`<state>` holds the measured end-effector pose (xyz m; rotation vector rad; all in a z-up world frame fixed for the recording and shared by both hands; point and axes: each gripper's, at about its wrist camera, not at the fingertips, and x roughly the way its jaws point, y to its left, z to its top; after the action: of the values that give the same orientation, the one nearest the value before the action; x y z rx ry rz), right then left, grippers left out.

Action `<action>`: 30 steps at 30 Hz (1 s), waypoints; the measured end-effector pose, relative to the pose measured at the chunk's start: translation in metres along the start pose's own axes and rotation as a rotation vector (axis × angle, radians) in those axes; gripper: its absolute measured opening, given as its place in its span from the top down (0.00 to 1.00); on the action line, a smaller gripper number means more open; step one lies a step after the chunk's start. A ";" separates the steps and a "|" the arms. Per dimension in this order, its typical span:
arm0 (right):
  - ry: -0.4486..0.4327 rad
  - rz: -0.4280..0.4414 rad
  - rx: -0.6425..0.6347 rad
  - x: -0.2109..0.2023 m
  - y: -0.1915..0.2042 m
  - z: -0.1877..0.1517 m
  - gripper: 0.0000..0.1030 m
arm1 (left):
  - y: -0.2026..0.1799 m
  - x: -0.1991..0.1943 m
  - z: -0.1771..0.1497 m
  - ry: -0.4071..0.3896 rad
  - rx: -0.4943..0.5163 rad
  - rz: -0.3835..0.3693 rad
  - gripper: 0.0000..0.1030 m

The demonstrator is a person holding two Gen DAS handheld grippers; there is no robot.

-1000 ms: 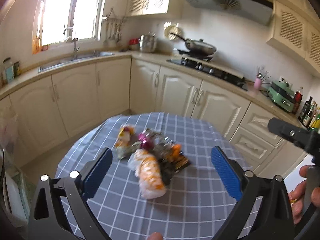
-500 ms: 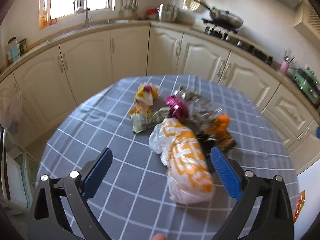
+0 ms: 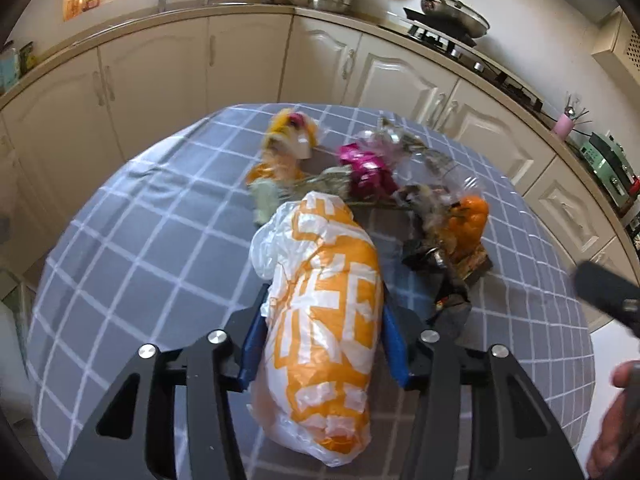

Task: Collect trash
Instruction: 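Grasp the orange-printed plastic bag with the left tool while the right tool grasps a black snack wrapper, then carry the orange-printed bag and black wrapper with both tools over the blue bin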

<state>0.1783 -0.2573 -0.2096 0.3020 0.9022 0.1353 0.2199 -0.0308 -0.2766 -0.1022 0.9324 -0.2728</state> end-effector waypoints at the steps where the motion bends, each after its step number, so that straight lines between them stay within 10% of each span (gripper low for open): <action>1: 0.016 0.016 -0.015 0.009 0.007 -0.001 0.06 | 0.003 -0.004 -0.002 -0.001 -0.005 0.005 0.52; 10: 0.108 0.043 -0.126 0.064 0.056 -0.009 0.30 | 0.033 -0.029 -0.017 -0.018 -0.020 0.077 0.52; 15: 0.098 0.006 -0.186 0.064 0.064 -0.016 0.75 | 0.035 -0.034 -0.020 -0.023 -0.016 0.069 0.52; 30: -0.048 0.110 -0.082 -0.034 0.010 -0.030 0.79 | -0.025 -0.072 -0.015 -0.092 0.068 -0.015 0.54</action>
<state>0.1337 -0.2501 -0.1987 0.2773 0.8308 0.2650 0.1628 -0.0349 -0.2245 -0.0585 0.8309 -0.3112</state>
